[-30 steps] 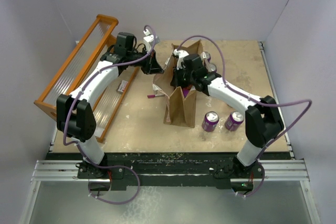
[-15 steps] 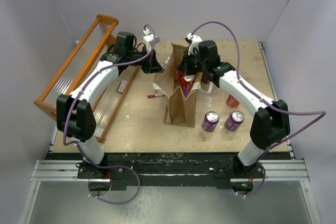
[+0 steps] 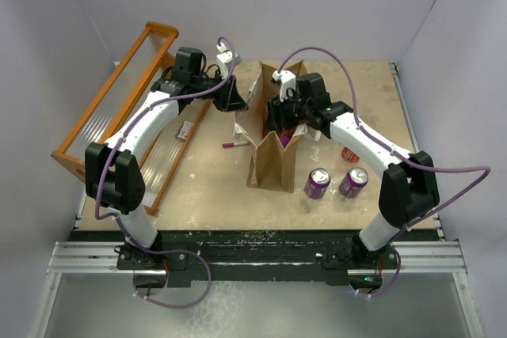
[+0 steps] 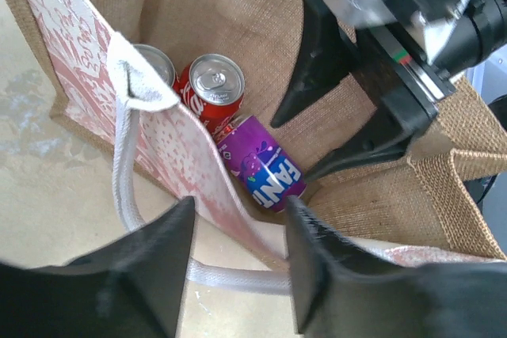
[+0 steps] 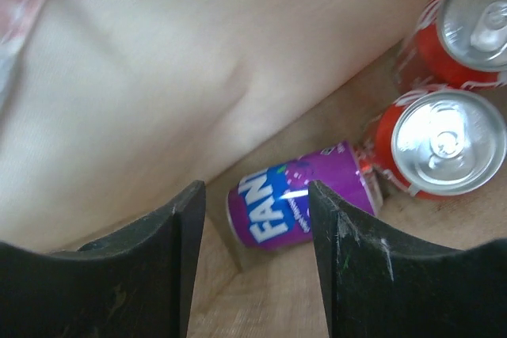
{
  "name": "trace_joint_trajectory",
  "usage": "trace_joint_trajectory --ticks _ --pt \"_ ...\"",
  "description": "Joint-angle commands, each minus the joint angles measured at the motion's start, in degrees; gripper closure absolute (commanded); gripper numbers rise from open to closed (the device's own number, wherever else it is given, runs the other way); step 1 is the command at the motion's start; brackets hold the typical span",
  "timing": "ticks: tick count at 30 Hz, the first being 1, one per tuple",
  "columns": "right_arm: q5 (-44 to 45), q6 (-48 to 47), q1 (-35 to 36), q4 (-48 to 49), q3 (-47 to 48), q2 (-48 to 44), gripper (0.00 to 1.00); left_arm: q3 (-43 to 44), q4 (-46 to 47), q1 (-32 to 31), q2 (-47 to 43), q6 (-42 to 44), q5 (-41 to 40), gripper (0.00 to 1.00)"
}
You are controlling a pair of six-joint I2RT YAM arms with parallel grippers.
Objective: Place the beverage into the canvas bag
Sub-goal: Pick up the drink from the canvas bag.
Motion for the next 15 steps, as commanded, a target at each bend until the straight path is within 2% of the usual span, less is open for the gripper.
trace_joint_trajectory --ticks 1,5,9,12,15 --pt "-7.3 -13.0 0.7 -6.1 -2.3 -7.5 0.44 5.5 -1.2 0.4 -1.9 4.1 1.7 0.37" --pt "-6.8 -17.5 1.9 -6.5 -6.7 -11.1 0.44 6.3 0.0 0.4 -4.5 6.3 2.5 0.25" --pt "-6.1 -15.6 2.6 -5.0 -7.6 -10.9 0.43 7.6 -1.6 0.3 -6.5 10.5 7.7 0.22" --pt "-6.3 -11.7 2.6 -5.7 -5.6 -9.0 0.43 12.0 -9.8 0.0 -5.8 15.6 13.3 0.22" --pt "-5.9 -9.9 2.5 -4.6 -4.9 -8.8 0.43 18.2 -22.8 -2.8 -3.9 23.6 15.1 0.24"
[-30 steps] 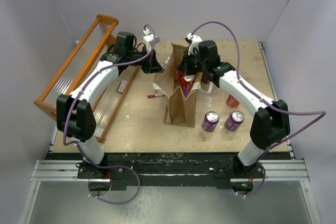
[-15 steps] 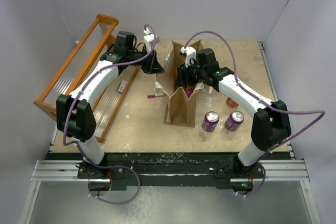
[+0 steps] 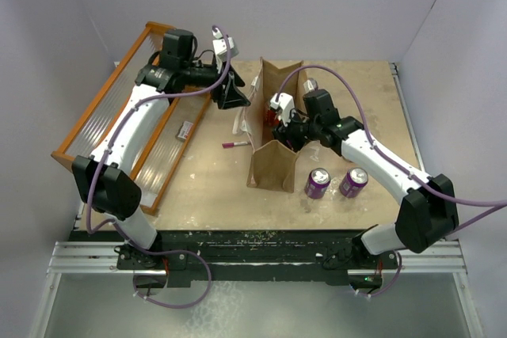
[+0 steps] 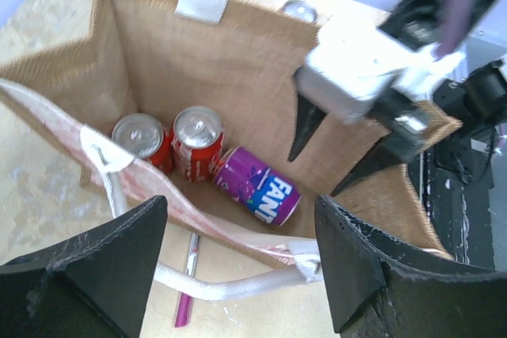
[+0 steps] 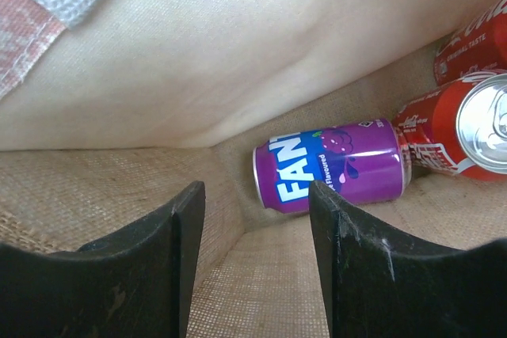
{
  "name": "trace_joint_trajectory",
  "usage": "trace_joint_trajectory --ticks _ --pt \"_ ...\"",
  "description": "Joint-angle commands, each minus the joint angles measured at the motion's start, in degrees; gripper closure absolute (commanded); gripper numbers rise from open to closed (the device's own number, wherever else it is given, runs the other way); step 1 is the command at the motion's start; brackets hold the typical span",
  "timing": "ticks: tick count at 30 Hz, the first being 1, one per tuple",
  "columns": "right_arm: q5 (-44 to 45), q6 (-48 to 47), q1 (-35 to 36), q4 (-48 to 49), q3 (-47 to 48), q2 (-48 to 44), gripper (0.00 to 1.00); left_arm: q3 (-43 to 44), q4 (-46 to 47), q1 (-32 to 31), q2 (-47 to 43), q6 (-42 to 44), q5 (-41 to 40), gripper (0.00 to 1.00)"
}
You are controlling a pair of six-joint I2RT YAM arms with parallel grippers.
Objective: Place the beverage into the canvas bag
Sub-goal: Pick up the drink from the canvas bag.
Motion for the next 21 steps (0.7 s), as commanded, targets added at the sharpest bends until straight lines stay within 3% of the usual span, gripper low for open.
trace_joint_trajectory --ticks 1,4,8,14,21 --pt "-0.9 3.7 0.2 1.0 2.3 0.1 0.43 9.6 -18.3 -4.3 -0.3 15.2 6.5 0.24" --pt "-1.0 6.5 -0.8 2.8 2.7 -0.1 0.43 10.9 -27.8 -9.6 -0.4 24.5 3.8 0.24" --pt "-2.0 7.9 -2.9 1.0 5.1 1.0 0.43 7.6 -29.9 -13.0 -1.7 27.0 3.6 0.24" --pt "-4.4 8.2 -5.9 -0.1 6.5 1.3 0.47 2.6 -27.2 -18.4 -0.9 26.1 -2.3 0.27" --pt "-5.1 7.5 -6.1 -2.0 6.3 1.1 0.51 -2.8 -20.2 -20.2 -1.2 23.4 -7.8 0.27"
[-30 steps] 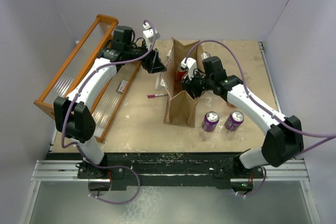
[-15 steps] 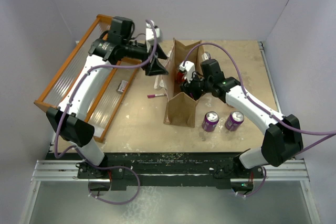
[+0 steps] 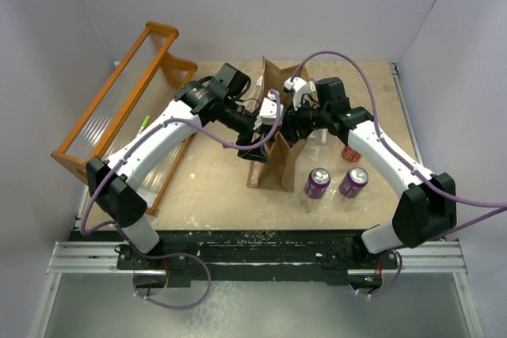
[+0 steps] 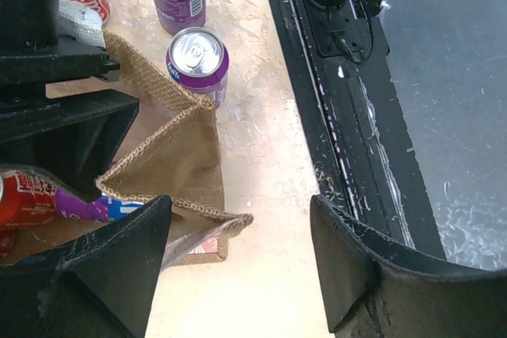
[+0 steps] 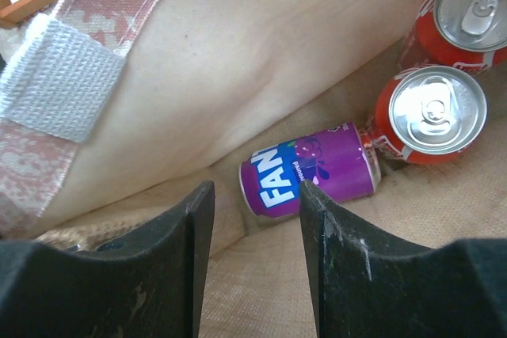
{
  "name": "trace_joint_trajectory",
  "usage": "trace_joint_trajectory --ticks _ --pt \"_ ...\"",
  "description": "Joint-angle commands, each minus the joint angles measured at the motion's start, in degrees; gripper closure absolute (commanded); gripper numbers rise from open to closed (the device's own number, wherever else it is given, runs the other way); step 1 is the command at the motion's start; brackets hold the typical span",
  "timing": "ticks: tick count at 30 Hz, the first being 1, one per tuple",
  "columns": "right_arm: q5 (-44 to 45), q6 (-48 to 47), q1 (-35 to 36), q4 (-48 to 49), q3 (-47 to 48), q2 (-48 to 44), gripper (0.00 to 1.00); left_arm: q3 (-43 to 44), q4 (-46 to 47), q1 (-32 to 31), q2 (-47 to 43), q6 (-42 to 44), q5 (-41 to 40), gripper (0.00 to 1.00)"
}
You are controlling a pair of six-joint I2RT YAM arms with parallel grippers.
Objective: Place the beverage into the canvas bag
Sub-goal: Pick up the drink from the canvas bag.
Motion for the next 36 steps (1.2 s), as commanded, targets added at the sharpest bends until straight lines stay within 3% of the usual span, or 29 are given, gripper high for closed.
trace_joint_trajectory --ticks 1,6,12,16,21,25,36 --pt "-1.9 0.4 0.0 -1.4 1.2 -0.7 0.52 -3.6 4.6 -0.7 -1.4 -0.1 -3.9 0.29" --pt "-1.7 1.1 -0.1 -0.9 0.7 -1.3 0.55 -6.9 4.8 -1.6 -2.7 0.8 -4.8 0.41" --pt "-2.6 0.0 -0.2 -2.2 0.5 -1.8 0.62 -9.3 9.5 -1.5 -7.2 -1.1 -3.5 0.44" --pt "-2.5 0.9 -0.8 -2.2 1.1 -2.1 0.65 -10.8 7.7 -1.9 -7.4 5.4 -2.4 0.57" --pt "-5.1 1.6 -2.1 -5.4 4.6 0.5 0.68 -10.8 -1.8 -3.1 -5.0 21.2 -5.4 0.82" --pt "-6.4 1.5 -2.2 -8.0 6.5 2.6 0.70 -11.3 -4.9 -4.0 -3.5 27.0 -6.3 0.99" --pt "3.0 2.2 -2.2 -6.4 5.4 5.8 0.62 -16.0 -6.0 -6.9 0.8 32.1 -10.1 1.00"
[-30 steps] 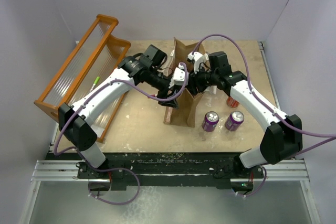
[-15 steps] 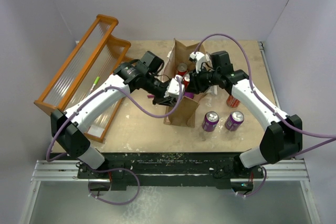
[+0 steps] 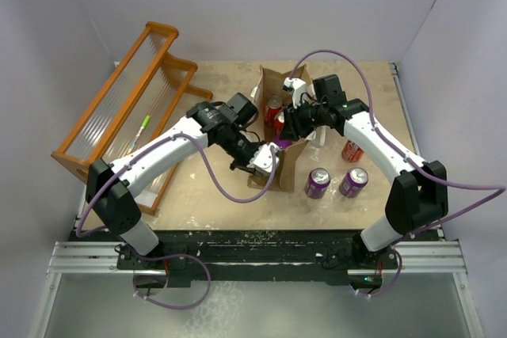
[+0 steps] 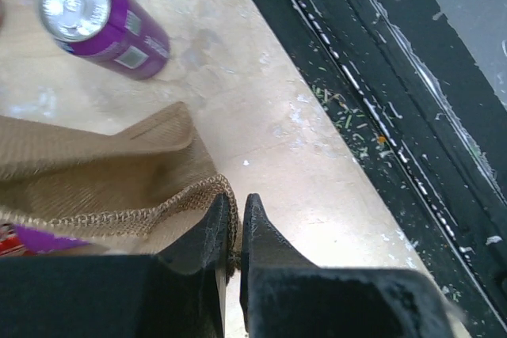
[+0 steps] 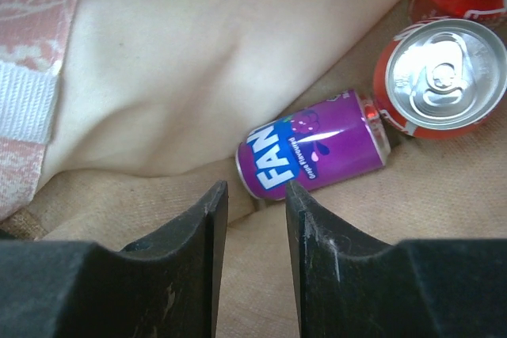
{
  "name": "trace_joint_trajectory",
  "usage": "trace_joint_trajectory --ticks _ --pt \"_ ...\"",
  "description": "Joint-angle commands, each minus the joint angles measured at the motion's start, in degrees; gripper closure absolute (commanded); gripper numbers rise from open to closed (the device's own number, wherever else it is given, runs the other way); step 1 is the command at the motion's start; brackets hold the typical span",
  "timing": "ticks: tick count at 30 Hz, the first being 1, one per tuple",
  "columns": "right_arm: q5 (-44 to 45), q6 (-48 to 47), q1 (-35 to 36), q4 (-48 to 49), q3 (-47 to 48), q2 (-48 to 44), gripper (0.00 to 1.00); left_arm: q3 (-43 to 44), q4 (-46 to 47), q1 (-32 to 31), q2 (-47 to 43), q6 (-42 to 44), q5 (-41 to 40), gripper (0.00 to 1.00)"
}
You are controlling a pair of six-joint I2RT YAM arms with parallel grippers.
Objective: Place the beverage into the canvas bag
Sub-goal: Pick up the drink from the canvas bag.
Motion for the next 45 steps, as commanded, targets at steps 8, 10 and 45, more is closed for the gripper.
trace_joint_trajectory --ticks 8,10,45 --pt "2.9 -0.6 -0.3 4.3 -3.1 2.5 0.57 -5.3 1.2 -1.2 8.3 3.6 -2.7 1.00" --pt "3.1 -1.1 -0.3 5.9 -4.4 2.4 0.56 -6.2 2.7 -1.2 8.6 2.9 -2.5 1.00" --pt "12.0 5.5 3.5 9.3 -6.0 6.9 0.23 -16.6 14.7 -0.1 4.5 -6.9 -2.1 0.99"
